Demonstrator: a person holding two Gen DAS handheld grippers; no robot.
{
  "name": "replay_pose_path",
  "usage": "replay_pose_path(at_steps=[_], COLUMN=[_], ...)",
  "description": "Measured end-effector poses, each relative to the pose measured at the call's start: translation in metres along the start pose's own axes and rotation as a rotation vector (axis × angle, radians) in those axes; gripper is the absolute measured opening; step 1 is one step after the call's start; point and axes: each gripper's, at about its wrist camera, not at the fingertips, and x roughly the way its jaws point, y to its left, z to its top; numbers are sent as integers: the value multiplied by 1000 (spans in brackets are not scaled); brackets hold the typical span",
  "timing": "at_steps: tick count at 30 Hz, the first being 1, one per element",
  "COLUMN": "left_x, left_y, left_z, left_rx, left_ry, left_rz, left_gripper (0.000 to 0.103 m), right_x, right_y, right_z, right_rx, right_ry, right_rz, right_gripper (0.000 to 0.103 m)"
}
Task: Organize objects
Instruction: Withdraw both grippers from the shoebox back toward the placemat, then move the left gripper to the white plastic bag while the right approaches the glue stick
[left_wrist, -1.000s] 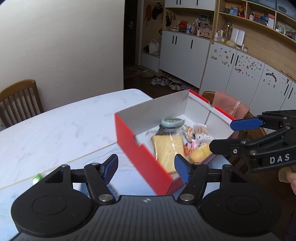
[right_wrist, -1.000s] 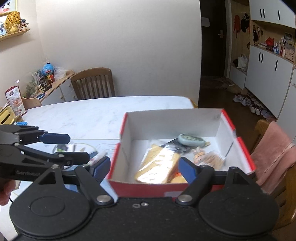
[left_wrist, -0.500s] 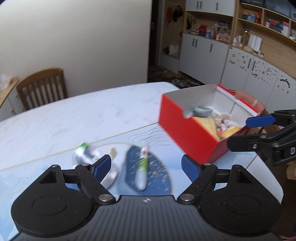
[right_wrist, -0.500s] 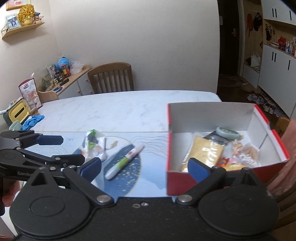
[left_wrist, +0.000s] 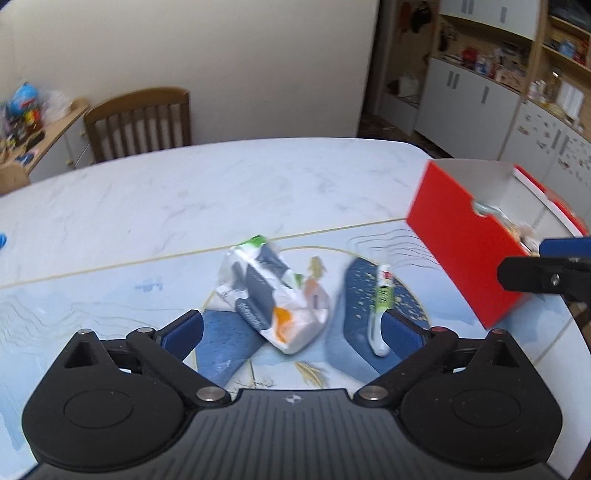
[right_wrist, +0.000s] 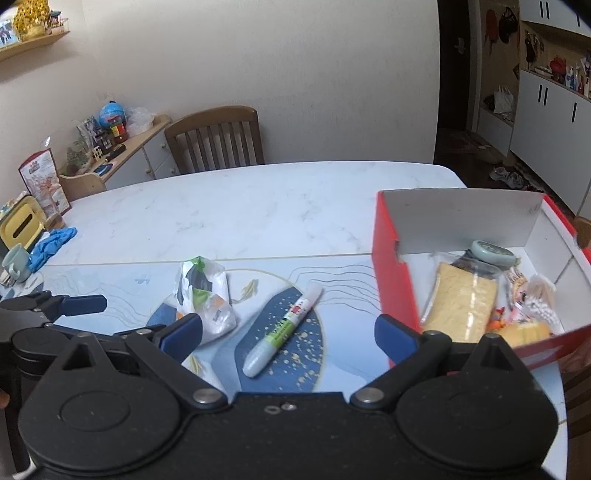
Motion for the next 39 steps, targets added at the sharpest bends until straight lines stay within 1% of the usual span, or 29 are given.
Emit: replay_pose_path(at_steps=[3, 5, 9, 13, 17, 22, 27, 31, 34, 36, 39], left_x=[11, 18, 32, 49, 70, 96, 114, 122, 128, 131, 133], left_y=[11, 18, 25, 25, 23, 20, 20, 18, 13, 12, 11], left_z=[6, 11, 25, 40, 47, 46, 42, 38, 35, 33, 30], left_rx=[-49, -68, -64, -70, -78, -91, -125, -133, -120, -117, -121], left_ry=[9, 6, 2, 10, 50, 115, 165, 172, 183, 187, 190], left_rz=[7, 34, 79, 102, 114, 132, 152, 172, 175, 177, 177], left_gripper=[103, 103, 103, 103, 103, 103, 103, 103, 103, 103, 103], right_x=[12, 18, 31, 44, 60, 81, 102, 116, 124, 129, 134], right_y=[9, 13, 19, 28, 34, 37, 35, 31, 28, 26, 24], right_z=[2, 1, -2, -3, -4, -9, -14, -14, -14, -14, -14], right_rx=[-24, -36, -49, -77, -104, -132, -122, -105, -96, -89, -87], right_ry=[11, 19, 46, 66, 87, 122, 151, 170, 180, 187, 194], right_rz=[-16, -26, -36, -41, -48, -60, -73, -83, -96, -98, -105], right_gripper=[100, 100, 100, 99, 99, 96, 93, 91, 88, 87, 83])
